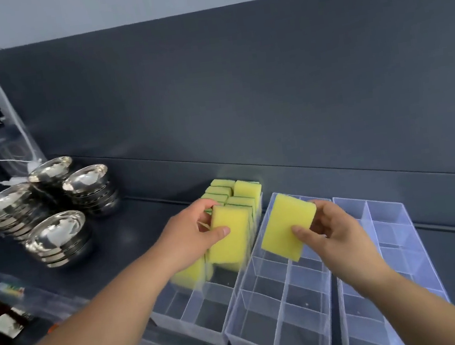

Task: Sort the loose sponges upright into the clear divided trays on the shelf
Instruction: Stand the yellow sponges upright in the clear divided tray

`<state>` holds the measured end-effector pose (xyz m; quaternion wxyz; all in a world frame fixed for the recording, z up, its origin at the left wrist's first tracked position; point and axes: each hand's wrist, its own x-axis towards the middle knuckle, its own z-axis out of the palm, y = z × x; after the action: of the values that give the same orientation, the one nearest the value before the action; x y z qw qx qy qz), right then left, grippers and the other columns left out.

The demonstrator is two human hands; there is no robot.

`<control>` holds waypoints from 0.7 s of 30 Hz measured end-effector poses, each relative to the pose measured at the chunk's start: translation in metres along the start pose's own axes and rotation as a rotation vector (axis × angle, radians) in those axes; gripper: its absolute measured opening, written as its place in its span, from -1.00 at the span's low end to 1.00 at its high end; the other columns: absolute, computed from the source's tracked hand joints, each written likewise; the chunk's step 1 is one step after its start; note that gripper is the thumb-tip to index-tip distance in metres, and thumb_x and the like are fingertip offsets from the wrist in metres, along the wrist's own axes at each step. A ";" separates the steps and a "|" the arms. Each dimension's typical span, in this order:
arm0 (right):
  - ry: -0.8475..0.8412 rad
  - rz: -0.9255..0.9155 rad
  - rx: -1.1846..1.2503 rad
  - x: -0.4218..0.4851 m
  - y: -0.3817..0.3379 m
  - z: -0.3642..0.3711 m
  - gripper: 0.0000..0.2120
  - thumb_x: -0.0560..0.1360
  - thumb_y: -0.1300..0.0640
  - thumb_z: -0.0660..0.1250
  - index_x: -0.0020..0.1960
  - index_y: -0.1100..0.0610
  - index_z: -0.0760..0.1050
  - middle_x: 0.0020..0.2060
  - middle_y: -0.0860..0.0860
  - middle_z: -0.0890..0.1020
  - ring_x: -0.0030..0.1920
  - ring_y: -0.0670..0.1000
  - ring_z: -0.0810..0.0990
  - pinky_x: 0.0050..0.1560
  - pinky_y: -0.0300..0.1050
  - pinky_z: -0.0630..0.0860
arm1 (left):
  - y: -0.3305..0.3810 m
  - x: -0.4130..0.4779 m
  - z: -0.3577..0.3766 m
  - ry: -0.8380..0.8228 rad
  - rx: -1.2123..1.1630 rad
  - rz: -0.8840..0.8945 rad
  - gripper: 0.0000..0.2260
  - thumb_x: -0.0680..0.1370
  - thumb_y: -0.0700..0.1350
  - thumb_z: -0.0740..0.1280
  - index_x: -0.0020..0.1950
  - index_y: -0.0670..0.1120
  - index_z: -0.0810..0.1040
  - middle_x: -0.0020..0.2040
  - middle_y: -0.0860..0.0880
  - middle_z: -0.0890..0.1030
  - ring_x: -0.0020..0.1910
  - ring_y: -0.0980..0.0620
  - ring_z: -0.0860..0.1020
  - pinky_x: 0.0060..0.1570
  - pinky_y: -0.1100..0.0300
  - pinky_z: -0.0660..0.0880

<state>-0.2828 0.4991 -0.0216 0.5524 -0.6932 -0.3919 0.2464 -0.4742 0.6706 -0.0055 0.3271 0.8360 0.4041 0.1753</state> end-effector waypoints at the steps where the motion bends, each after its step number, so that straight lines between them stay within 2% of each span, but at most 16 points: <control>1: 0.004 -0.003 0.001 -0.001 -0.005 0.005 -0.73 0.47 0.11 0.42 0.11 -0.06 0.46 -0.07 -0.16 0.67 -0.12 -0.22 0.62 -0.22 -0.44 0.51 | -0.002 0.002 -0.002 -0.028 -0.035 0.021 -0.62 0.43 0.07 0.45 0.20 0.21 0.43 0.00 0.14 0.59 -0.03 0.16 0.59 -0.03 0.23 0.50; 8: 0.015 0.076 0.112 -0.017 -0.025 0.050 -0.73 0.49 0.19 0.38 0.15 -0.01 0.47 -0.05 -0.06 0.69 -0.02 -0.05 0.66 -0.09 -0.21 0.57 | -0.029 0.020 -0.023 -0.243 0.051 0.110 -0.53 0.39 0.15 0.45 0.24 0.19 0.40 0.02 0.12 0.59 -0.02 0.12 0.58 0.05 0.13 0.53; 13: 0.033 0.153 0.131 -0.028 -0.027 0.080 -0.67 0.50 0.18 0.37 0.20 -0.08 0.43 -0.03 -0.02 0.68 -0.01 0.01 0.64 -0.06 -0.12 0.57 | -0.037 0.021 -0.012 -0.285 0.071 0.202 -0.58 0.40 0.06 0.49 0.20 0.15 0.45 -0.06 0.18 0.58 -0.09 0.15 0.56 -0.08 0.22 0.53; 16: 0.095 0.173 0.031 -0.033 -0.024 0.097 -0.67 0.49 0.18 0.39 0.17 -0.09 0.41 -0.05 -0.03 0.66 -0.05 -0.05 0.65 -0.10 -0.21 0.58 | -0.041 0.022 -0.009 -0.294 0.041 0.255 -0.65 0.42 0.04 0.47 0.15 0.18 0.45 -0.11 0.22 0.58 -0.10 0.20 0.56 -0.17 0.31 0.48; 18: 0.143 0.168 -0.039 -0.035 -0.022 0.106 -0.68 0.49 0.18 0.39 0.15 -0.09 0.40 -0.08 -0.06 0.65 -0.09 -0.11 0.63 -0.22 -0.34 0.53 | -0.044 0.022 -0.009 -0.295 0.027 0.287 -0.64 0.46 0.04 0.43 0.20 0.19 0.42 -0.11 0.26 0.56 -0.09 0.25 0.54 -0.20 0.37 0.43; 21: 0.207 0.153 -0.096 -0.036 -0.021 0.118 -0.68 0.49 0.18 0.38 0.16 -0.07 0.39 -0.05 -0.07 0.63 -0.07 -0.14 0.61 -0.26 -0.41 0.50 | -0.050 0.021 -0.013 -0.306 -0.017 0.312 -0.63 0.51 0.00 0.37 0.27 0.17 0.38 -0.09 0.29 0.52 -0.09 0.30 0.50 -0.23 0.43 0.36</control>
<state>-0.4006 0.5392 -0.0368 0.5357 -0.7684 -0.2903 0.1958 -0.4970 0.7154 -0.0302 0.3606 0.9025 0.2139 0.0985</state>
